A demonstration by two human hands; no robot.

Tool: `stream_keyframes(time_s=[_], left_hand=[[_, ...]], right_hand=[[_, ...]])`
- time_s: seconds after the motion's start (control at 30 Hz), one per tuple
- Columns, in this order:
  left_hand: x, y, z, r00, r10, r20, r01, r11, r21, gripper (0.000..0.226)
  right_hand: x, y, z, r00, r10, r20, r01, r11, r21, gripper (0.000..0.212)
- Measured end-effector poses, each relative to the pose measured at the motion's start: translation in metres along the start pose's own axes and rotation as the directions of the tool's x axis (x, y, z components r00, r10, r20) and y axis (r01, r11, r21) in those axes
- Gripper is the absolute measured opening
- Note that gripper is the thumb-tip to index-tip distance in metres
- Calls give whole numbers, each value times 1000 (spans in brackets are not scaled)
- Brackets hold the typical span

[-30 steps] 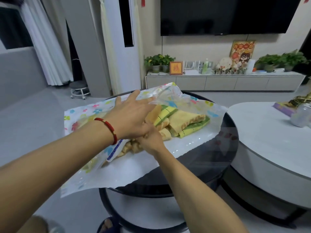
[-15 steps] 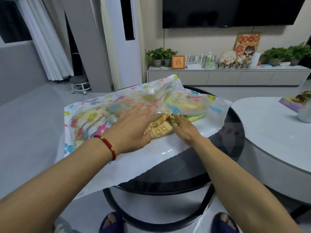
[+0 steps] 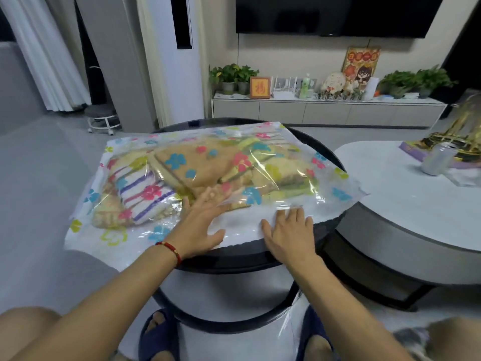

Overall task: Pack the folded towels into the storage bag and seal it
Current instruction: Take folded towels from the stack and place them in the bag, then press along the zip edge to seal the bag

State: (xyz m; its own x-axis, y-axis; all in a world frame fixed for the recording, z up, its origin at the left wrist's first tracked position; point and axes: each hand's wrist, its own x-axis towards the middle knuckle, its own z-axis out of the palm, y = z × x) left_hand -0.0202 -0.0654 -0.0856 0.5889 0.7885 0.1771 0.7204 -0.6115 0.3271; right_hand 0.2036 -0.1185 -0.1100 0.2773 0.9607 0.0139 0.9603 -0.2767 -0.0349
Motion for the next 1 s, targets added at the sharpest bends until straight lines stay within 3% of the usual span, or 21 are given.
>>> stream_keyframes(time_s=[0.1, 0.17, 0.23, 0.27, 0.33, 0.4, 0.43, 0.47, 0.53, 0.6, 0.67, 0.73, 0.8, 0.87, 1.0], left_hand=[[-5, -15, 7, 999, 12, -39, -13, 1000, -17, 67], [-3, -20, 3, 999, 7, -51, -9, 999, -51, 64], [-3, -22, 1, 998, 18, -60, -21, 999, -40, 61], [-4, -23, 2, 998, 18, -67, -20, 1000, -21, 59], [-9, -24, 3, 998, -5, -69, 6, 1000, 14, 50], [-16, -24, 0, 998, -31, -50, 33, 998, 46, 38], [-19, -21, -3, 999, -28, -43, 30, 997, 68, 28], [-20, -16, -5, 999, -5, -54, 10, 995, 103, 20], [-20, 6, -6, 982, 107, -159, -76, 979, 188, 24], [-12, 39, -1, 909, 263, -323, -212, 959, 186, 31], [5, 83, 8, 836, 366, -409, -328, 931, 161, 27], [32, 124, 20, 830, 394, -394, -370, 919, 138, 20], [66, 162, 34, 879, 359, -314, -350, 933, 87, 24], [101, 190, 51, 942, 278, -189, -270, 961, 68, 39], [156, 232, 86, 987, 147, -68, -144, 989, 39, 53]], right_hand=[[-31, 7, -8, 989, -131, -67, 136, 987, 88, 46], [-43, 13, -19, 949, -168, -266, 219, 959, 177, 27], [-41, 21, -25, 864, -134, -485, 267, 939, 217, 15], [-35, 26, -27, 857, -110, -503, 255, 940, 228, 22], [-19, 42, -27, 947, -79, -310, 145, 970, 196, 45], [-8, 58, -22, 987, -115, -111, 130, 982, 139, 48], [-6, 65, -19, 981, -176, -83, 187, 973, 139, 45], [-5, 73, -19, 966, -233, -109, 249, 954, 170, 41], [-3, 93, -31, 946, -237, -219, 295, 912, 284, 32], [13, 121, -50, 928, -92, -361, 231, 902, 366, 25], [36, 152, -65, 908, 129, -400, 54, 908, 416, 29], [58, 179, -72, 907, 360, -220, -194, 819, 540, 41], [71, 192, -70, 886, 455, 87, -376, 599, 707, 40], [78, 196, -67, 867, 412, 282, -450, 399, 799, 25], [90, 206, -64, 863, 343, 371, -475, 302, 826, 10]])
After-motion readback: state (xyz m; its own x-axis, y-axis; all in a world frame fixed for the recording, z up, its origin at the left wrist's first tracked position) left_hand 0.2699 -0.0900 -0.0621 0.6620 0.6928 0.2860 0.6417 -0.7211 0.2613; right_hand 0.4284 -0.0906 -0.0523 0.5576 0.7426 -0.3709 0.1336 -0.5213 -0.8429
